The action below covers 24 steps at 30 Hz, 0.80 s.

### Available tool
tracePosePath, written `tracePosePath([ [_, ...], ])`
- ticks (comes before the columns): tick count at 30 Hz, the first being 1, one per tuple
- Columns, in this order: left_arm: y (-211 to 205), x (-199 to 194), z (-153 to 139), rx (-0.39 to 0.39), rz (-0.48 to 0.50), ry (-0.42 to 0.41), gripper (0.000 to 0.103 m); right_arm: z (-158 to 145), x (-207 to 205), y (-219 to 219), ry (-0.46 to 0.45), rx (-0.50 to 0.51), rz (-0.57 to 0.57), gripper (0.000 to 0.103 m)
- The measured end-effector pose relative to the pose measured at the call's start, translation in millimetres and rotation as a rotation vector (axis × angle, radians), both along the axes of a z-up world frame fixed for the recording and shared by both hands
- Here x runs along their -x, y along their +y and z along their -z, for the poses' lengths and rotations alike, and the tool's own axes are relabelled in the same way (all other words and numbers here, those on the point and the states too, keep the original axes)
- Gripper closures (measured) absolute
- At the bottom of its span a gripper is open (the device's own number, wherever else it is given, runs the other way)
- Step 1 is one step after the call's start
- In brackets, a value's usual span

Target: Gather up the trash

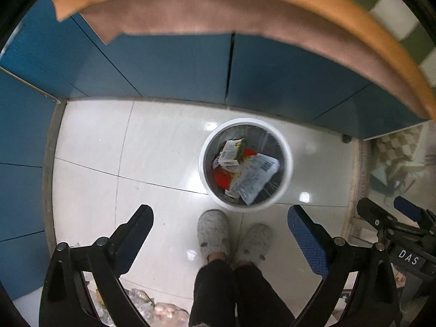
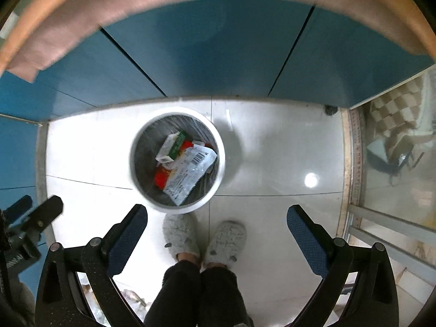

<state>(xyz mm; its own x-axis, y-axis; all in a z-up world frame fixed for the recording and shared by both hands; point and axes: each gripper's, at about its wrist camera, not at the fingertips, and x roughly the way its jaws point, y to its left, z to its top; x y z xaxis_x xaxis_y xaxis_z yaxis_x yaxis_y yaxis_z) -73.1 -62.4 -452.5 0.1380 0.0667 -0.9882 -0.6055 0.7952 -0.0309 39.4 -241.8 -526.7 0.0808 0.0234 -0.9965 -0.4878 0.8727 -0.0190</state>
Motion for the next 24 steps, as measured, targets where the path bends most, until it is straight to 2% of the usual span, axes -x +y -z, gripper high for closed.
tracePosePath([
  [9,-43.1,33.4,-142.9,-0.020,0.018,-0.068,0.002,-170.5,42.4,-24.9,-0.055,-0.071,-0.026,0.000],
  [10,-45.3,36.6,-150.8,-0.021,0.020,-0.076,0.002,-193.1,48.8,-29.0,-0.064,-0.081,-0.028,0.000],
  [13,-49.9,54.0,-196.6,0.000,0.023,-0.120,0.002,-245.3,63.2,-37.7,-0.076,-0.104,-0.030,0.000],
  [17,-53.2,65.9,-239.5,0.009,0.045,-0.164,0.002,-310.9,79.9,-46.8,-0.068,-0.145,-0.038,0.000],
  [21,-48.7,76.5,-291.9,0.022,0.059,-0.246,0.002,-369.7,95.4,-48.5,-0.085,-0.197,-0.059,0.000],
  [24,-44.8,85.9,-326.2,0.033,0.069,-0.303,0.002,-402.3,104.9,-48.8,-0.081,-0.246,-0.063,0.000],
])
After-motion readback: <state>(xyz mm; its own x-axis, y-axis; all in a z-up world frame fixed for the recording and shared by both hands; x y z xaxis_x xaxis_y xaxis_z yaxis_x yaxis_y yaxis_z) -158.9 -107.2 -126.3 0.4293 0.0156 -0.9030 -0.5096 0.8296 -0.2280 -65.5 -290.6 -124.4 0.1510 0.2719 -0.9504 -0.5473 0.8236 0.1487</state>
